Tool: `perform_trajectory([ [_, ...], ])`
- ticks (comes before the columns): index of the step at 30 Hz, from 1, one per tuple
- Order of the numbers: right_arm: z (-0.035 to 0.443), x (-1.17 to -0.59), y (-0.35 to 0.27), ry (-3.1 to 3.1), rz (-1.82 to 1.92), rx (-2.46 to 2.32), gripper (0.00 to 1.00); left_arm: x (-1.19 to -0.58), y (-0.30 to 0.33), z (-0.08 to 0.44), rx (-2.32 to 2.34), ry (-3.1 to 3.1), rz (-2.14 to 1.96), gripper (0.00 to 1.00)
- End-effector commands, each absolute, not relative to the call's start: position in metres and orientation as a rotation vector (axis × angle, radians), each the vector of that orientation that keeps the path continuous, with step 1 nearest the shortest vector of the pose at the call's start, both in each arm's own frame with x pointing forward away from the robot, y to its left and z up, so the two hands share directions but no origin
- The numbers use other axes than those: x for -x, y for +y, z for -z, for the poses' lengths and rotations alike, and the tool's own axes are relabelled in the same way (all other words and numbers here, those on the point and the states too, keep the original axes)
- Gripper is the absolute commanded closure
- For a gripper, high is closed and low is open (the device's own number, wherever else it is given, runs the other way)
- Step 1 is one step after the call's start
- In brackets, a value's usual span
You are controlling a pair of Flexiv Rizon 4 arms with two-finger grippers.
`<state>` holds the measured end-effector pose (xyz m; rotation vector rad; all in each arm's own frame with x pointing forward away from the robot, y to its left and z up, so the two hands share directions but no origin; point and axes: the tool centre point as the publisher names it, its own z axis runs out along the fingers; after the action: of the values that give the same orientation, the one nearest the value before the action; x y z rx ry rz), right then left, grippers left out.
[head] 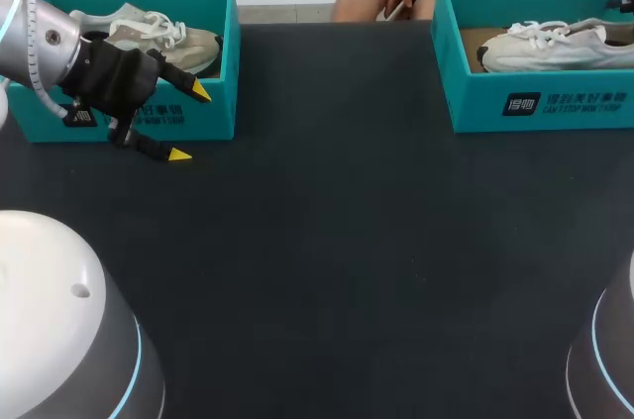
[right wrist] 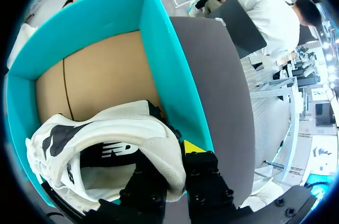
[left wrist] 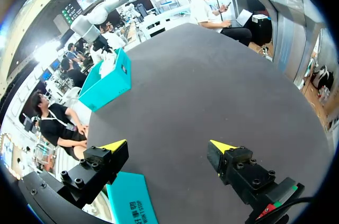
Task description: Take the shoe out of the shoebox, open the shoe tongue, remove and reinsert the insole, then place the shoe into the shoebox
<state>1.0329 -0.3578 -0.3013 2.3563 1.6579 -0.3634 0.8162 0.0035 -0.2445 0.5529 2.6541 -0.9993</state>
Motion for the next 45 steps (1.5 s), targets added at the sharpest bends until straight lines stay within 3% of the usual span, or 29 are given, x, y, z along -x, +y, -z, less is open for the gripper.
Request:
perform_trajectory([
  [1,0.307,-1.033,-0.359,1.645,0.355,-2.369,1.00,-0.816,0.004,0.244,-0.553,2.656,0.995,0.00],
  [45,0.373,-1.026,-0.357,1.635,0.483,-2.386,1.00,-0.816,0.004,0.244,-0.553,2.656,0.995,0.00],
])
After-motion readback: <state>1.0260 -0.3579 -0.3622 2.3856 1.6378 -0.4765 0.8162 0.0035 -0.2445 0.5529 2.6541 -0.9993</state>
